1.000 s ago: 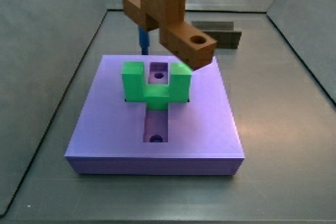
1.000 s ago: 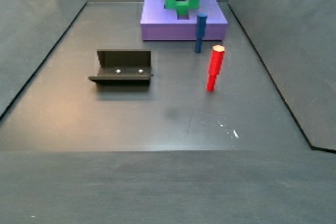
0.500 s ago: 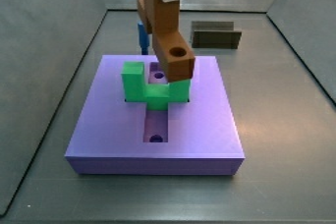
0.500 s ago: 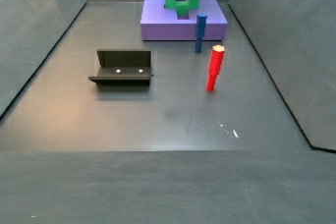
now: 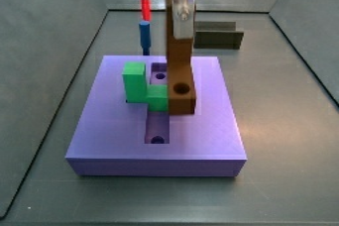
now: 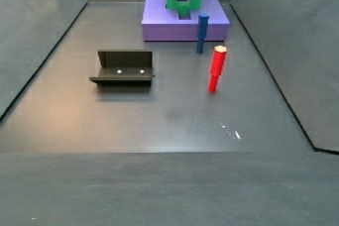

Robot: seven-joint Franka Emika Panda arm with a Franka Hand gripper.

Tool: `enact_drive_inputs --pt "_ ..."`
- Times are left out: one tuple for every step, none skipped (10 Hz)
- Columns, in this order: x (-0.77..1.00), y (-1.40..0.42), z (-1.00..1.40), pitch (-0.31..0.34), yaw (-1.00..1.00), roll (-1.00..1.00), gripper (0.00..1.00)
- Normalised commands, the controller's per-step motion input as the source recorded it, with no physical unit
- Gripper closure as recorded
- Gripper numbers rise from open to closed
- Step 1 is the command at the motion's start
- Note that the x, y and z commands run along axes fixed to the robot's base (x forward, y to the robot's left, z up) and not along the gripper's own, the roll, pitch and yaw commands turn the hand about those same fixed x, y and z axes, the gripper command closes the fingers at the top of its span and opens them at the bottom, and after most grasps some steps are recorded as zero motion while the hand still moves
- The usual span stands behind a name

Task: Pick up the brown object. Move up. Move to above the board. Insert the brown object.
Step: Insert the brown object.

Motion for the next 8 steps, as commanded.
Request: enact_drive_inputs --pt "0.0 0.0 0.15 0.024 -0.86 0.13 1.0" --pt "-0.1 0.0 0.11 0.034 -0.74 0.12 1.0" --pt "-0.35 0.01 0.0 0.0 -0.52 0.06 1.0" --pt "-0.4 -0.01 -0.09 -0.044 -0.21 0.0 1.0" --pt "-0.38 -0.11 -0.18 -0.147 0.0 -0.06 1.0" --pt "-0.21 -0.04 -0.01 -0.153 0.11 -0.17 1.0" --pt "0.0 0.0 0.0 -0.147 0.19 -0.23 1.0" --pt "0.23 0.09 -0.27 -0.021 0.27 -0.22 1.0"
